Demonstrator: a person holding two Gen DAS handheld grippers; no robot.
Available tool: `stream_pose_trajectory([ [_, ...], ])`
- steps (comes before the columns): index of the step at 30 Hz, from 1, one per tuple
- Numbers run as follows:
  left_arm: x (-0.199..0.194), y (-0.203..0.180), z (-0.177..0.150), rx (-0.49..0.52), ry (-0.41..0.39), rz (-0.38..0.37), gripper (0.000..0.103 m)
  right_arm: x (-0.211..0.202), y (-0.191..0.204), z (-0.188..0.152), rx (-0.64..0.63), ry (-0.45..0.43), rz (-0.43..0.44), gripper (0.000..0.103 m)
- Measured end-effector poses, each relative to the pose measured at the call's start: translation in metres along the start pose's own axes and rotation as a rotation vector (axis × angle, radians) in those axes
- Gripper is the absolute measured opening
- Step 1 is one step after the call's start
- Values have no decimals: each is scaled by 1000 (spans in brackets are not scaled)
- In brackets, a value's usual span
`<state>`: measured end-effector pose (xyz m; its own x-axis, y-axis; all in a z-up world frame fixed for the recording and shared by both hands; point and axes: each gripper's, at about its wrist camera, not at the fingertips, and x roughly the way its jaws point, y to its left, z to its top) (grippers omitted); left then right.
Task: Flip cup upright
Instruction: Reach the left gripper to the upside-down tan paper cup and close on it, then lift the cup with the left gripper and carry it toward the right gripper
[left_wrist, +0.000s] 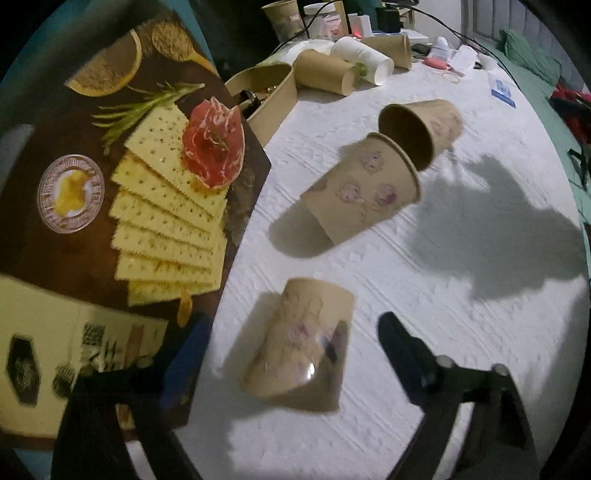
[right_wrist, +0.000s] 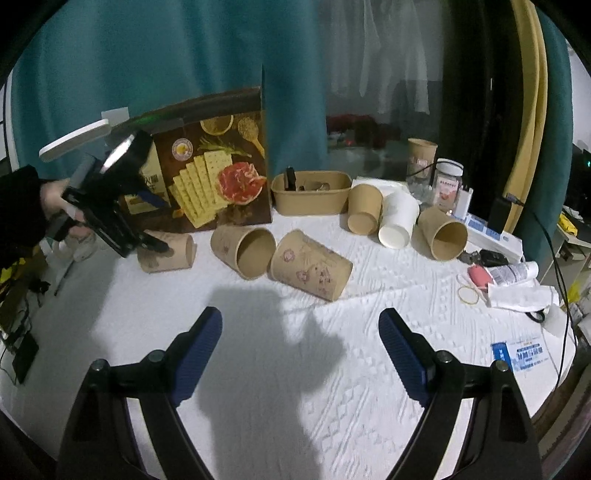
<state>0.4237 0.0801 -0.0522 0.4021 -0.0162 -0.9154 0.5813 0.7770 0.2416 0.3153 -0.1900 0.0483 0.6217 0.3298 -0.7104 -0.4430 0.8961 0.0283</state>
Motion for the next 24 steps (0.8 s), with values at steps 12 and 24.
stream_pose_trajectory([
  [12, 48, -12, -6, 61, 121, -41, 60, -4, -4, -16, 58, -1, -22, 85],
  [24, -71, -168, -21, 406, -15, -203, 59, -52, -6, -70, 105, -8, -42, 85],
])
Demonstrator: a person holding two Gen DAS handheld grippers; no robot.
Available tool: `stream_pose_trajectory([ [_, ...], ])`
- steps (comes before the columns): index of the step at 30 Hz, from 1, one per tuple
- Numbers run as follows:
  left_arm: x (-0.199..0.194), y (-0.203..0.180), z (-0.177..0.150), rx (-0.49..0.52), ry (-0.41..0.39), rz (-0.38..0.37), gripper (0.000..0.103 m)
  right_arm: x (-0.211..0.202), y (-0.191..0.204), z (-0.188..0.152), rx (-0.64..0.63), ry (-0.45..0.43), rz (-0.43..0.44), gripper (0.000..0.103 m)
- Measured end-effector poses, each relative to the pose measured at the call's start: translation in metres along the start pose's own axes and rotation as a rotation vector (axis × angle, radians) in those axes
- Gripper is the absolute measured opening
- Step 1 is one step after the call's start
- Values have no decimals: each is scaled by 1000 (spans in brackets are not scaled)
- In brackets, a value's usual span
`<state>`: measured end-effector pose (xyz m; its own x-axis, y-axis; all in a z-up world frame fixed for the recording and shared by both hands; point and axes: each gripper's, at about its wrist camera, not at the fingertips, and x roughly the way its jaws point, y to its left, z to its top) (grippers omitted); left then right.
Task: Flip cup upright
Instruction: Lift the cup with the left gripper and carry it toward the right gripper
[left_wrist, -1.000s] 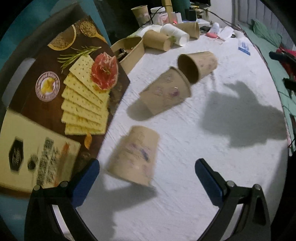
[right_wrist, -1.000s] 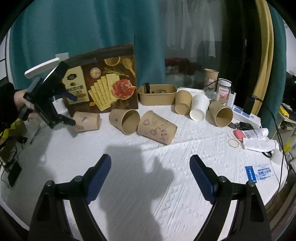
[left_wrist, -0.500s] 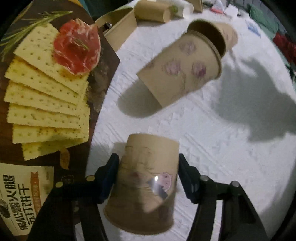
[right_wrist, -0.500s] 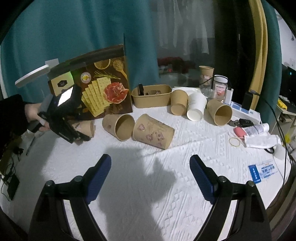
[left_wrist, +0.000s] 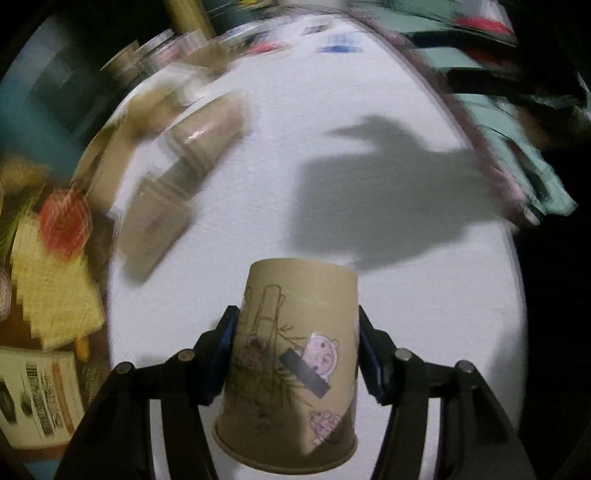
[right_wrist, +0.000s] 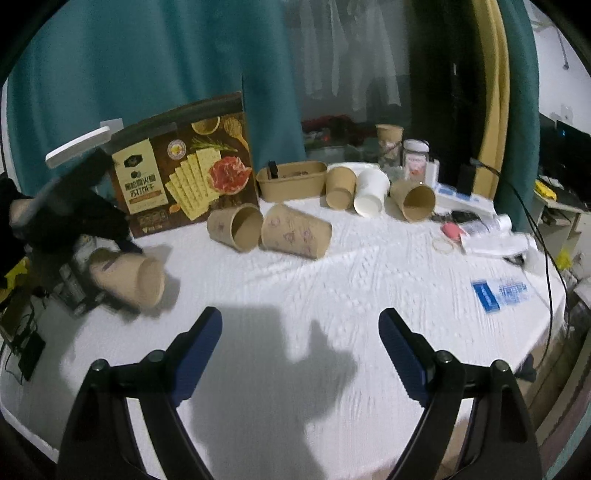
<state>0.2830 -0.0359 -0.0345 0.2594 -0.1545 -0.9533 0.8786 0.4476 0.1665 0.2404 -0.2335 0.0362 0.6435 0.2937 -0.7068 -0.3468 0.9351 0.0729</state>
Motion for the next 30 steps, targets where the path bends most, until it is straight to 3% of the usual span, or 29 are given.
stream_pose_trajectory([
  [5, 9, -88, 29, 205, -6, -118, 59, -19, -7, -32, 33, 15, -15, 85],
  [10, 39, -110, 49, 307, 13, -144, 59, -44, -17, -61, 54, 23, -43, 85],
  [18, 55, -111, 50, 268, -4, -140, 62, -56, -35, -88, 78, 81, -66, 85],
  [19, 55, -111, 50, 259, -2, -136, 62, -55, -35, -88, 79, 84, -63, 85],
  [22, 60, -119, 47, 233, -13, -136, 79, -53, -31, -85, 72, 83, -53, 85],
  [26, 58, -116, 42, 179, -25, -133, 80, -46, -22, -78, 39, 102, -23, 85],
  [30, 38, -112, 33, 126, -69, -138, 80, -41, -8, -61, -77, 130, 47, 85],
])
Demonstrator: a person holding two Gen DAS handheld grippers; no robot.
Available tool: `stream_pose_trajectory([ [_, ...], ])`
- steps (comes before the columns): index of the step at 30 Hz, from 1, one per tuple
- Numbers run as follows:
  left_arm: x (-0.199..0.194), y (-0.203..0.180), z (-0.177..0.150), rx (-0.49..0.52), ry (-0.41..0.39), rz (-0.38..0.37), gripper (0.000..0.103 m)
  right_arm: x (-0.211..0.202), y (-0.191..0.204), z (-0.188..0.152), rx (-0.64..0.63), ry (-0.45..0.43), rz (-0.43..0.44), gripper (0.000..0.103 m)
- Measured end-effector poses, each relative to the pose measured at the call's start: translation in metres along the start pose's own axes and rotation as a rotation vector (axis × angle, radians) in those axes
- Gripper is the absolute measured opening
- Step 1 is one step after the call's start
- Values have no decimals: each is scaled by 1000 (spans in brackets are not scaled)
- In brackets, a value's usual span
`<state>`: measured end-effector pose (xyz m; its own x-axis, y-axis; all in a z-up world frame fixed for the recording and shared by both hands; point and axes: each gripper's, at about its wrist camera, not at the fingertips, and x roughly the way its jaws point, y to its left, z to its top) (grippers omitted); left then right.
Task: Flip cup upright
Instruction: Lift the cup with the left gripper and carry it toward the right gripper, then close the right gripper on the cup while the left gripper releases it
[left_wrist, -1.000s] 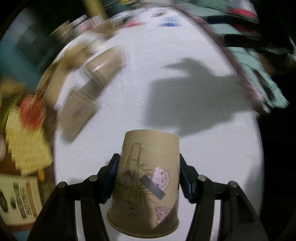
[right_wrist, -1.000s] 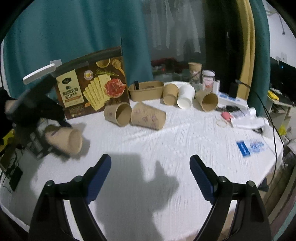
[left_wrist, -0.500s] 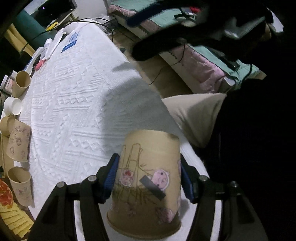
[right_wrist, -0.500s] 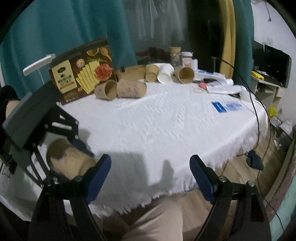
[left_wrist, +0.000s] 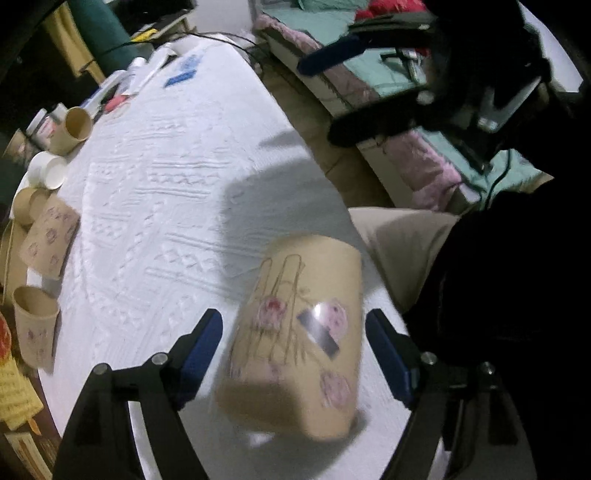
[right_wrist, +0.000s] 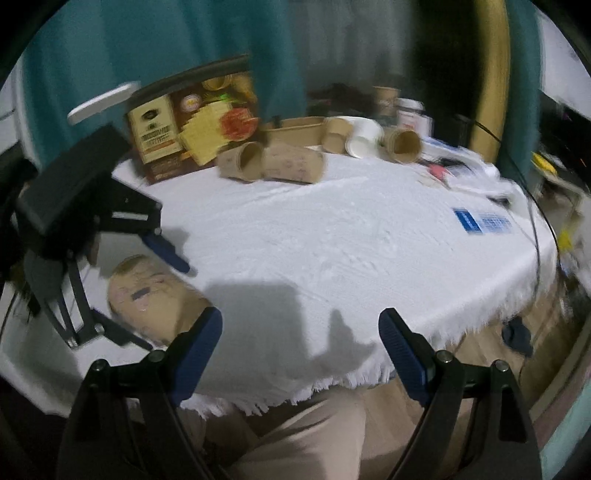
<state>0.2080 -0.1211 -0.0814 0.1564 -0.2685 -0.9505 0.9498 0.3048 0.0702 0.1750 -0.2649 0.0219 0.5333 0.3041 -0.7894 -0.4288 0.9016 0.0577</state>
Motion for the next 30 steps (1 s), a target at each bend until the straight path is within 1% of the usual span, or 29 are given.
stream_pose_trajectory([
  [2, -16, -1, -6, -27, -30, 6, 80, 4, 9, 14, -80, 35, 38, 85],
  [4, -33, -5, -17, -65, -64, 28, 80, 10, 25, 30, -194, 101, 116, 85],
  [6, -50, -8, -33, -117, -97, 51, 80, 17, 51, 44, -348, 159, 196, 85],
  [8, -64, -13, -56, -198, -121, 93, 80, 24, 73, 50, -470, 204, 255, 85],
  [9, -72, -17, -70, -257, -136, 125, 80, 32, 90, 51, -560, 248, 288, 85],
  [11, -85, -23, -89, -349, -171, 168, 80, 45, 112, 51, -683, 322, 297, 85],
  [12, -90, -27, -99, -400, -190, 192, 80, 50, 119, 51, -717, 349, 296, 85],
  [13, -96, -31, -111, -472, -204, 234, 80, 57, 128, 52, -754, 390, 303, 85],
  [15, -103, -42, -132, -594, -226, 306, 80, 69, 140, 52, -792, 458, 318, 85],
  [16, -105, -46, -137, -636, -233, 328, 80, 76, 146, 53, -811, 490, 320, 85],
  [19, -110, -62, -163, -803, -273, 405, 80, 96, 155, 55, -839, 574, 322, 85],
  [21, -113, -74, -182, -909, -340, 409, 80, 106, 156, 58, -843, 613, 319, 85],
  [25, -117, -86, -210, -1066, -465, 407, 80, 121, 156, 66, -806, 693, 348, 85],
  [27, -116, -91, -222, -1132, -504, 411, 80, 124, 157, 68, -809, 713, 349, 85],
  [29, -115, -93, -226, -1168, -524, 420, 80, 126, 159, 67, -817, 735, 347, 84],
  [30, -115, -92, -227, -1183, -540, 416, 80, 128, 159, 69, -825, 743, 347, 81],
])
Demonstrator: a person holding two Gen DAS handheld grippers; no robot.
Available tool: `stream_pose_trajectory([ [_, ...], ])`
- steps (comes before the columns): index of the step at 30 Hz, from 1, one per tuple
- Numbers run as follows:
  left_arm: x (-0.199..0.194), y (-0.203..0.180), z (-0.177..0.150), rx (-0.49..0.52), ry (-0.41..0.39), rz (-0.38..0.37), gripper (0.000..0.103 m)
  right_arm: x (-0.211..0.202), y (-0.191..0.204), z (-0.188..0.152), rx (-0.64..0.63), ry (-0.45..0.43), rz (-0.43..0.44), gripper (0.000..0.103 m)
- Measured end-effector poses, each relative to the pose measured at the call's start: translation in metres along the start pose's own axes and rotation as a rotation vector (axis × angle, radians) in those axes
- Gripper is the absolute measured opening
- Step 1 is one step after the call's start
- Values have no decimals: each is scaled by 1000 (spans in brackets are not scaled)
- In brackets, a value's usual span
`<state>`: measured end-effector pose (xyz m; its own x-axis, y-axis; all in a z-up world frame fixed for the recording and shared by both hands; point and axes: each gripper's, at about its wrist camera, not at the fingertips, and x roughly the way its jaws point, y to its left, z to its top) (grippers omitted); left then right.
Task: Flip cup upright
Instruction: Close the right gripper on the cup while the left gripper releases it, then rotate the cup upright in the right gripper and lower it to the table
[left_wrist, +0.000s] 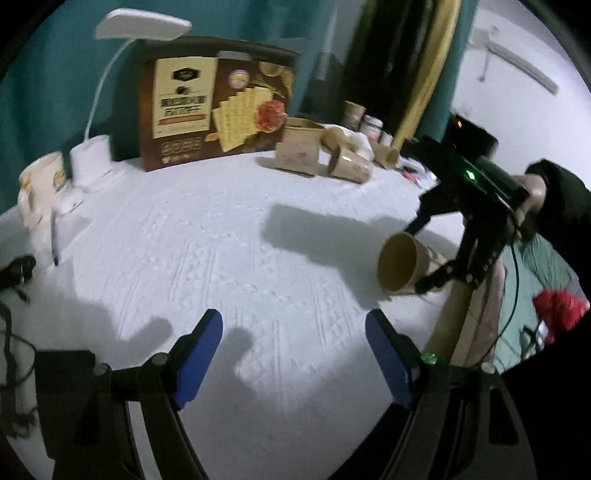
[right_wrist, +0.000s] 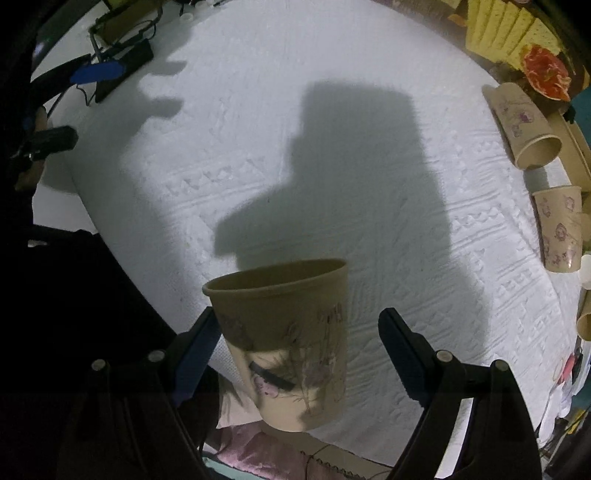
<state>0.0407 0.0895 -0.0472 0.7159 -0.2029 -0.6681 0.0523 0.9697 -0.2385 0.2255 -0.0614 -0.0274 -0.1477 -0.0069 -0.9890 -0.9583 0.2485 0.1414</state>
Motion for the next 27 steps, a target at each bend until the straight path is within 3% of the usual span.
stream_pose_trajectory([
  [4, 11, -1, 6, -30, -9, -46, 80, 8, 4, 3, -14, 55, 16, 63],
  [8, 17, -9, 6, -24, -3, -60, 80, 6, 6, 3, -4, 56, 14, 61],
  [12, 18, -10, 4, -44, -7, -89, 80, -7, 5, 9, 43, -30, -18, 61],
  [17, 15, -14, 1, -26, -24, -105, 80, -34, -16, 9, 210, -310, -30, 61],
  [22, 15, -11, 0, -51, -35, -130, 80, -27, -36, 1, 418, -628, -28, 61],
  [24, 15, -11, 1, -50, -37, -131, 80, -23, -38, 2, 482, -732, -5, 61],
  [27, 15, -11, 2, -48, -38, -124, 80, -10, -50, 0, 609, -820, -13, 61],
])
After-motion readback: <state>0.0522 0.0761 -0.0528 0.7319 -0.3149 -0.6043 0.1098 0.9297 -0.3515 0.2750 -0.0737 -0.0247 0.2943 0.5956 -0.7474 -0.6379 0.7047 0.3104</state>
